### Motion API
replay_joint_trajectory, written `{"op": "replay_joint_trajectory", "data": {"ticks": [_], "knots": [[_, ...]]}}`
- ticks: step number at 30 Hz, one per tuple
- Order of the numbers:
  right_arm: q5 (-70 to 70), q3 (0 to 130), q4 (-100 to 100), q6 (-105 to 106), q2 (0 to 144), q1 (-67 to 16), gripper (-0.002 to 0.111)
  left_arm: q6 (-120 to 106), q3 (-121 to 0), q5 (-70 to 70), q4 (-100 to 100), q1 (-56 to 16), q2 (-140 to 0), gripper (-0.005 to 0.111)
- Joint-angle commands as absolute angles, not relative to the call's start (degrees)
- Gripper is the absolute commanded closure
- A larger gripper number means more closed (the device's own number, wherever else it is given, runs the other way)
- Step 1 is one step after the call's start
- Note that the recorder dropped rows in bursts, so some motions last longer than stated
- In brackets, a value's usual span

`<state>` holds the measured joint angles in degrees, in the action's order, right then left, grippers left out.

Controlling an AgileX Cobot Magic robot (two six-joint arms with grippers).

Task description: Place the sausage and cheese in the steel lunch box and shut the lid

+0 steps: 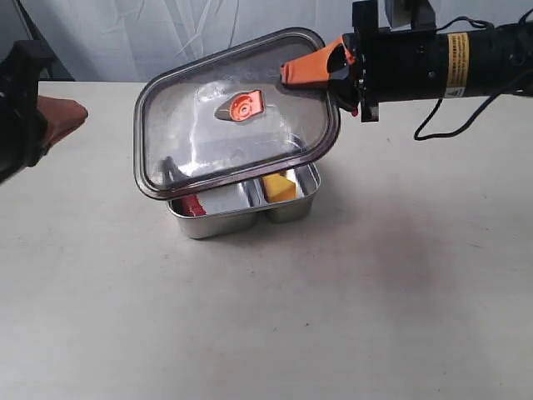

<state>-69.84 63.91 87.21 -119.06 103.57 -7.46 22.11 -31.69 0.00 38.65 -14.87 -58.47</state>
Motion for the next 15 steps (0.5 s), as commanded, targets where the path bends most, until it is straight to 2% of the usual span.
{"op": "replay_joint_trajectory", "data": {"ticks": [1, 7, 11, 15], "knots": [[-69.96, 70.49, 88.62, -121.22, 113.16, -7.31, 0.109, 21.78, -32.09, 0.47, 28.45, -14.91, -58.69, 0.107], [-69.96, 78.36, 91.37, -120.58, 120.81, -7.31, 0.109, 21.78, -32.09, 0.36, 9.50, -14.91, -58.69, 0.107], [-69.96, 81.40, 96.36, -116.26, 116.49, -7.55, 0.109, 21.78, -32.09, 0.36, 6.05, -14.91, -58.69, 0.107], [-62.32, 81.18, 99.95, -116.49, 110.69, -9.19, 0.109, 21.78, -32.09, 1.57, 5.22, -14.91, -58.69, 0.107]]}}
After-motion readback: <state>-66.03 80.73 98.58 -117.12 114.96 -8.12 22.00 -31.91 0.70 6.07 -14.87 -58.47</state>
